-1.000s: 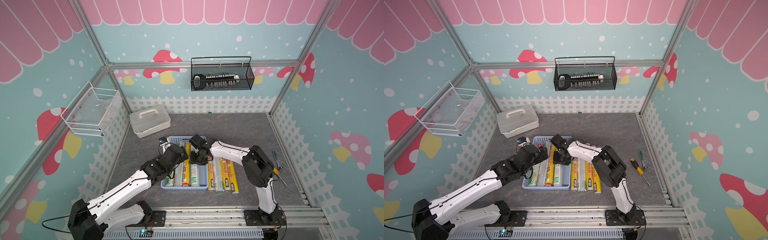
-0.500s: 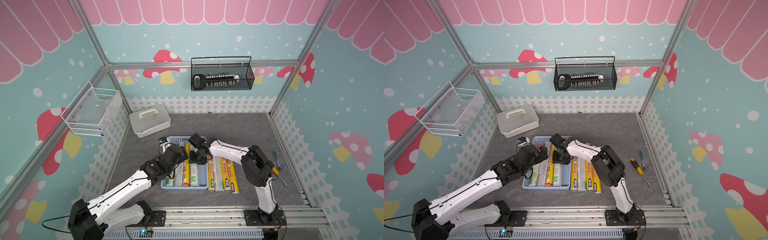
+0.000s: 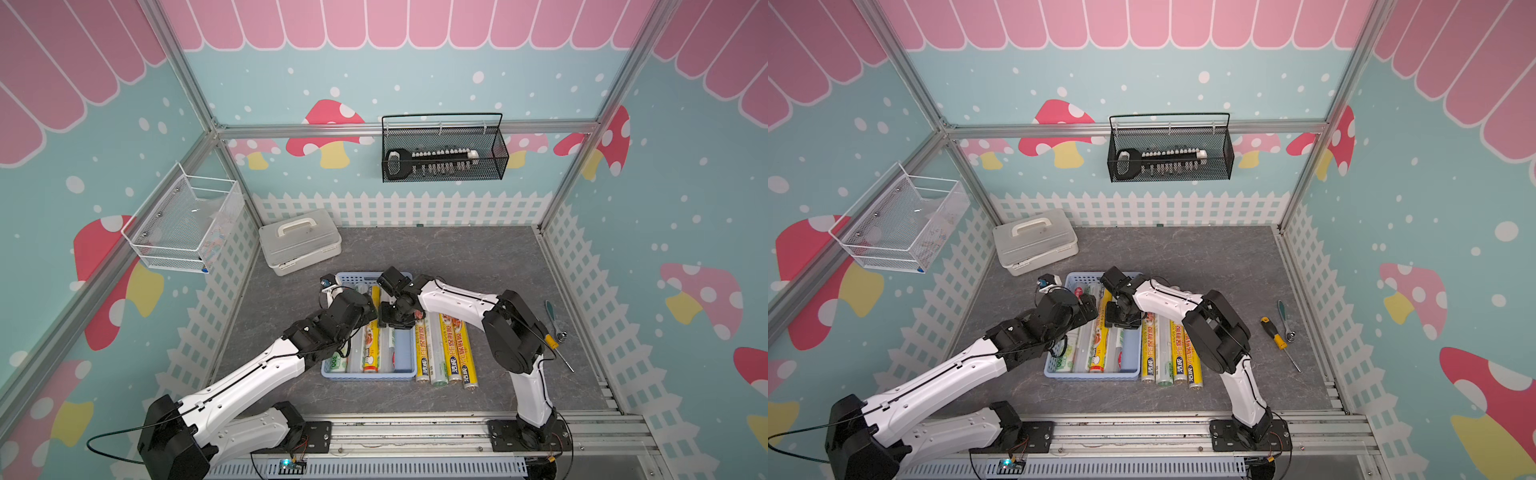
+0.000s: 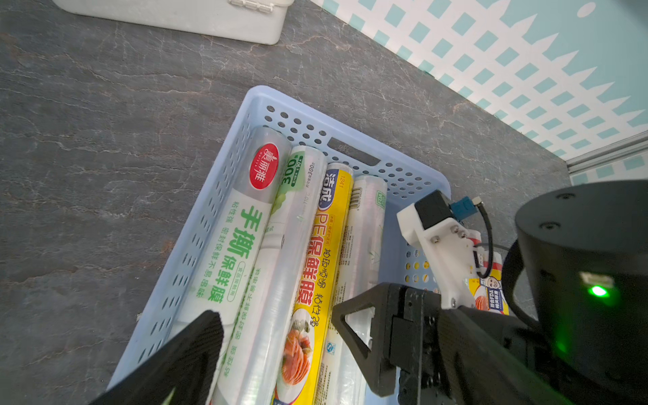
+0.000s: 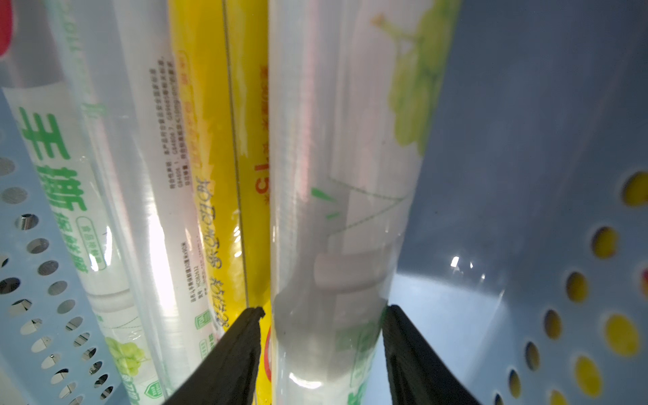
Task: Put the plastic wrap into the basket
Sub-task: Place the plastic wrap in the basket.
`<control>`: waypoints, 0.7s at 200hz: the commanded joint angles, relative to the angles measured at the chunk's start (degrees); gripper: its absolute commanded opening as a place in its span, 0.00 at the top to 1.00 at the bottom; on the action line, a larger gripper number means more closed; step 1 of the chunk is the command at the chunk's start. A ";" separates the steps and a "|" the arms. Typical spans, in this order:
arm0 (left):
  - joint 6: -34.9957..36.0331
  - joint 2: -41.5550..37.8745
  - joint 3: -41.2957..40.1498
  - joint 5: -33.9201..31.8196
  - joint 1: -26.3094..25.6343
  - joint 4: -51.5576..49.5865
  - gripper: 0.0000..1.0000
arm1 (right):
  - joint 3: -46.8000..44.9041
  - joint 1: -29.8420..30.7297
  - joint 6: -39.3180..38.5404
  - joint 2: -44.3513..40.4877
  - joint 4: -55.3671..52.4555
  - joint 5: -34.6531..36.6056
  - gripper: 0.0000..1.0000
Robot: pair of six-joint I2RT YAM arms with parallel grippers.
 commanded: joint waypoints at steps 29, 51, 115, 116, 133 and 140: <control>0.53 2.58 3.69 2.54 0.54 -0.08 0.01 | -3.32 -0.18 -4.09 -9.77 2.97 3.74 0.40; 0.52 3.34 4.68 2.82 0.57 0.02 0.01 | -6.51 -0.26 -5.47 -16.11 3.98 8.82 0.40; 4.21 10.57 10.00 7.26 0.09 1.63 0.01 | -18.11 -4.92 -9.27 -31.37 3.39 20.60 0.44; 4.26 10.70 10.12 8.05 0.07 1.61 0.01 | -18.31 -5.06 -9.34 -31.50 3.36 20.52 0.44; 5.69 13.70 12.34 10.51 -0.67 1.94 0.01 | -21.09 -7.65 -10.32 -32.93 2.80 18.51 0.47; 6.22 14.88 13.27 11.17 -1.04 1.90 0.01 | -22.21 -8.72 -10.46 -33.13 2.53 17.29 0.48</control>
